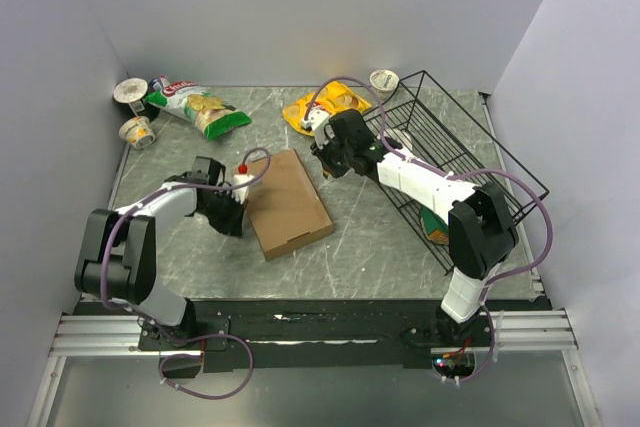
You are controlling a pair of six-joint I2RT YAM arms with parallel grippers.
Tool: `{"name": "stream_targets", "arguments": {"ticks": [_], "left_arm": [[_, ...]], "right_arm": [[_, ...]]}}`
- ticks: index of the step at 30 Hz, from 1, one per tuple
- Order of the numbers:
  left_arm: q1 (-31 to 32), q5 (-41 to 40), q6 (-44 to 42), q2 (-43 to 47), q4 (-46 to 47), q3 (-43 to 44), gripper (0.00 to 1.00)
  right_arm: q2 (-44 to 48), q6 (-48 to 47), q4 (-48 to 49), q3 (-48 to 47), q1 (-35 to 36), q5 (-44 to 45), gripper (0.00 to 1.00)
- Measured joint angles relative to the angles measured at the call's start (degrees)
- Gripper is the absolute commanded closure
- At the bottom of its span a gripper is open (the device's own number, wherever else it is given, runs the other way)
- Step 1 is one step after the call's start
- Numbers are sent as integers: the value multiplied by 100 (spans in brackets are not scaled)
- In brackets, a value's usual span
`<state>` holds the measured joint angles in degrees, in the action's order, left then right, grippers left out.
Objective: Unpack the express box
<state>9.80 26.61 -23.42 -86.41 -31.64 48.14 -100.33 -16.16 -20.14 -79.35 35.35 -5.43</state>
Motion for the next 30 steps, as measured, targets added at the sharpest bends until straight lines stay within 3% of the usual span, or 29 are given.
{"name": "stream_targets", "arguments": {"ticks": [7,13,30], "left_arm": [[2,-37,-7,151,-378,-66,99],[4,640,-42,835,-328,317,99],[4,802,7,96,-74,599,99]], "right_arm": [[-11,0,0,0,0,4,100],[-11,-2,2,2,0,4,100],[-11,-22,4,22,0,20,100]]}}
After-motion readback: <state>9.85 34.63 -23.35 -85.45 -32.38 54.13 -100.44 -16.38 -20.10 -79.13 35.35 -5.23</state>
